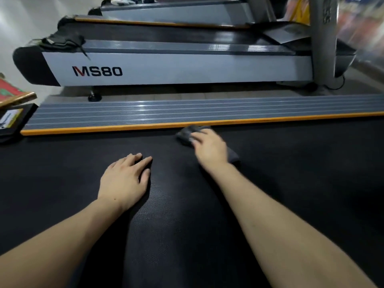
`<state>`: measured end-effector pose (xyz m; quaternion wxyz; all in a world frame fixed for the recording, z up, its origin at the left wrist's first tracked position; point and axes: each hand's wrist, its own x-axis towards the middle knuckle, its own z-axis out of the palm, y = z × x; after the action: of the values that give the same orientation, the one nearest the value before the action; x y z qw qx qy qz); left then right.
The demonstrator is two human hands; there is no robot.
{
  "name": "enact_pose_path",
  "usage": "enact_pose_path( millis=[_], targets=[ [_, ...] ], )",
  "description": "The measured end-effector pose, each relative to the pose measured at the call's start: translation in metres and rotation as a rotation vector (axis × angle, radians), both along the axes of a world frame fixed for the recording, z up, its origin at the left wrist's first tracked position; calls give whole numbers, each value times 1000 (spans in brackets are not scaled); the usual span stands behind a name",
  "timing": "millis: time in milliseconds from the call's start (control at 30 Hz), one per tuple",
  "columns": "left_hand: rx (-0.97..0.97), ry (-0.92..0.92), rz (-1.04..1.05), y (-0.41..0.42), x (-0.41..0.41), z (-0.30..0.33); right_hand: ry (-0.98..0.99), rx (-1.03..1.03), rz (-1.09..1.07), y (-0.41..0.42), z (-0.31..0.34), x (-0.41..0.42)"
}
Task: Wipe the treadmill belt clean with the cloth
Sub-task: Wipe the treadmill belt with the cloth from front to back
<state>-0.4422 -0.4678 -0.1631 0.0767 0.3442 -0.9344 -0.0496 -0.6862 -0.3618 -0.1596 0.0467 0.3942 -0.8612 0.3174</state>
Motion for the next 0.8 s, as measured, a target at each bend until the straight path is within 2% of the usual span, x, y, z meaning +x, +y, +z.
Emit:
enact_pose_path(
  millis=[100,167,233,300,400,467,533,600,700,767,800],
  targets=[
    [-13,-20,-35,-4,5,4,24,8,228,-41,-7,51],
    [18,-29,-91,-14,11,6,48,13,304,-40,-4,47],
    [16,-28,-147,-20,18,7,131,44,285,-16,-2,20],
    [-8,-4,-137,-24,27,3,175,76,86,20,-1,-23],
    [-19,62,48,-19,37,-6,62,69,-276,74,5,-70],
    [-40,90,106,-13,37,-11,-12,15,-440,74,6,-66],
    [-41,121,119,-10,35,-11,-15,-6,-477,45,4,-35],
    [-41,140,137,-10,34,-10,16,-29,-353,2,-2,9],
    [-48,154,165,-9,35,-10,9,-25,-10,-50,-7,77],
    [-57,155,163,-10,38,-11,37,-4,204,-57,-1,84],
    [-52,157,155,-11,39,-10,53,9,243,-50,2,71]
  ],
)
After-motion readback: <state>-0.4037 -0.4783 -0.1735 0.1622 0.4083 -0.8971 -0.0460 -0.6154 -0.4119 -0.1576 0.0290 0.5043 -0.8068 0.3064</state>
